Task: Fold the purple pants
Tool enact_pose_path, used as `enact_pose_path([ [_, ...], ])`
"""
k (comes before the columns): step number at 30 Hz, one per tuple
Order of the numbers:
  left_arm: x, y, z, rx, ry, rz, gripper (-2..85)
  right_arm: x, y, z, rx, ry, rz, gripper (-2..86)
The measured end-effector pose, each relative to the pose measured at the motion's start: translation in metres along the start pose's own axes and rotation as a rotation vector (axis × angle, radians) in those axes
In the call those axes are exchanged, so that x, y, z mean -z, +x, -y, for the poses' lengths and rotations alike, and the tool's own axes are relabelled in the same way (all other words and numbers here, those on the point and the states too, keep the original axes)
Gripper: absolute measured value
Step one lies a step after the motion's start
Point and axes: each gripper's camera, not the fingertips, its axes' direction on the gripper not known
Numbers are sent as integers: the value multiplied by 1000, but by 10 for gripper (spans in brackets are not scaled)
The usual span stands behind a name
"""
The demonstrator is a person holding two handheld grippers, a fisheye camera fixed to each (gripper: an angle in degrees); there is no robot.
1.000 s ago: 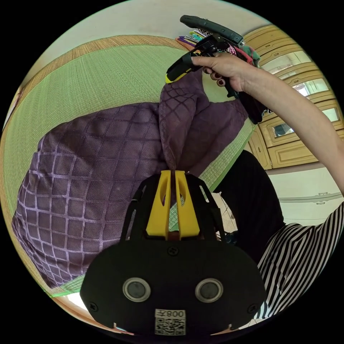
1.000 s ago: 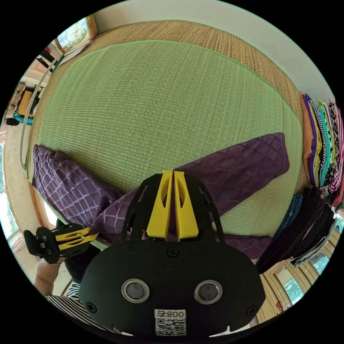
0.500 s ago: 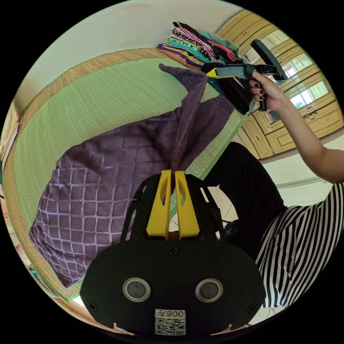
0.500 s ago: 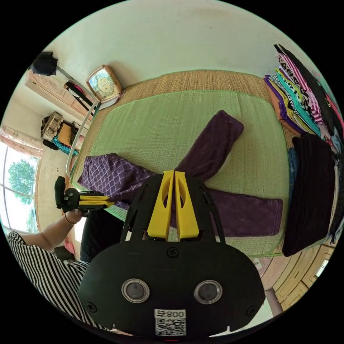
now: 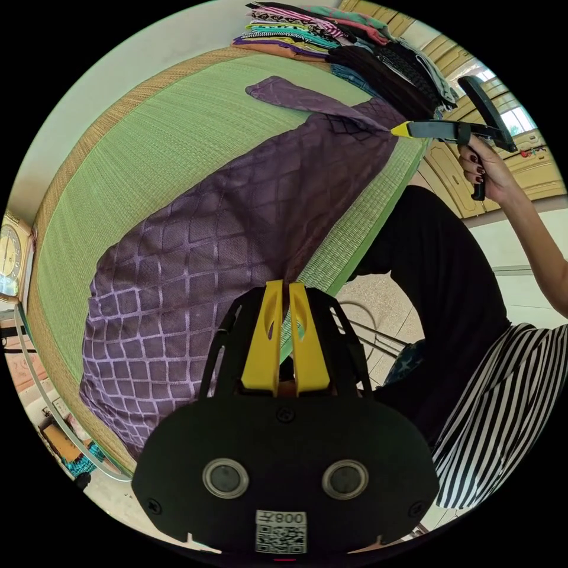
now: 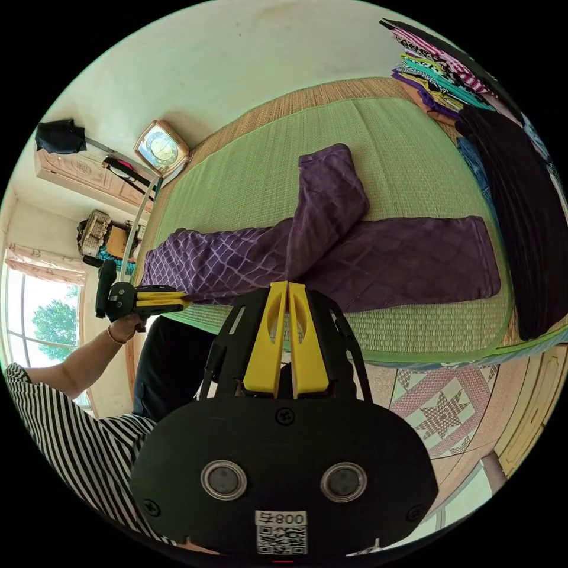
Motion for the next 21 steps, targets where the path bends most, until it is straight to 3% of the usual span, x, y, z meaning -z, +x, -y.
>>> enact_pose_path([
  [10,-27,-59,-12,53,-21,-59,27,-16,20,-31,14,-48,-44,1],
  [21,-16,-177,-64,309,208,-402,51,-15,41,-50,-15,-32,24,1],
])
